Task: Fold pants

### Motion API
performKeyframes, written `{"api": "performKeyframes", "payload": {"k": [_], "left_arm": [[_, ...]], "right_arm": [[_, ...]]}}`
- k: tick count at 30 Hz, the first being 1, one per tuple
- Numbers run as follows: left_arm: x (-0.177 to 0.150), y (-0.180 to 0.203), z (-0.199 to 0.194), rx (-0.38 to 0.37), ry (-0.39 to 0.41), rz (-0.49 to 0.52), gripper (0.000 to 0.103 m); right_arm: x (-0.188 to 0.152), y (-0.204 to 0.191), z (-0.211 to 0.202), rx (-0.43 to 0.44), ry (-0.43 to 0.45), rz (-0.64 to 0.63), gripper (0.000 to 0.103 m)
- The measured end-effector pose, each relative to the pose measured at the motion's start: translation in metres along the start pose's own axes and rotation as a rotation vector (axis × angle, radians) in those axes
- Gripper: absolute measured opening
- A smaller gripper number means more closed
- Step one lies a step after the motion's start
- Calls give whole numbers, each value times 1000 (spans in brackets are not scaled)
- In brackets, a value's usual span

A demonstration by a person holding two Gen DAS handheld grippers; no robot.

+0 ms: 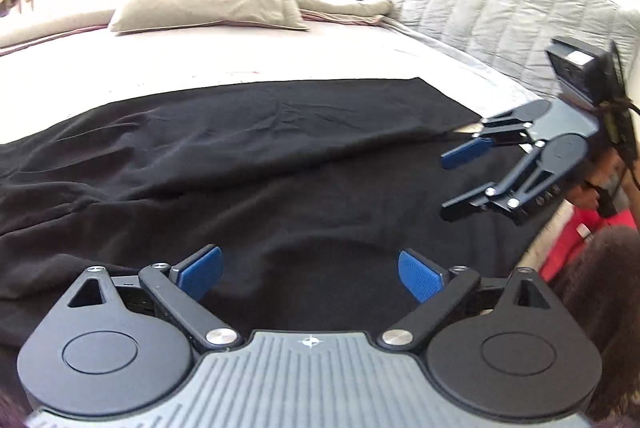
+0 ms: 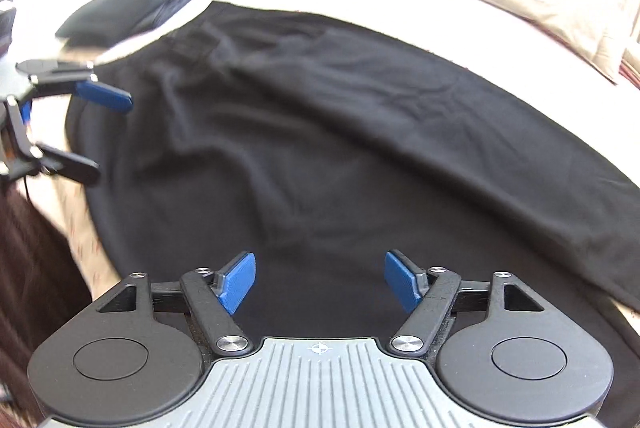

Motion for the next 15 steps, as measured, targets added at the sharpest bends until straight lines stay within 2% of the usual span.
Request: {"api": "performKeyframes", "payload": {"k": [2, 7, 12, 15], "left_arm": [[9, -7, 15, 82, -13, -32, 103], [42, -32, 52, 260, -39, -118, 103], [64, -58, 77, 319, -41, -111, 103], [66, -71, 93, 370, -9, -115, 103]], "right_arm": [[13, 3, 4, -7, 13, -7, 84], [40, 17, 15, -48, 39, 1, 87], [57, 40, 32, -61, 48, 25, 92], [64, 53, 49, -73, 29, 9, 92]]}}
Point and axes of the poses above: each gripper's, at about its wrist camera, not at the fingertips, and z roughly the way its jaws point, y to its right, x to its top, the point moved 4 cm from there along z, roughly the way its jaws point, and after that the axes turned 10 degrees about y, right-handed, at the moved point
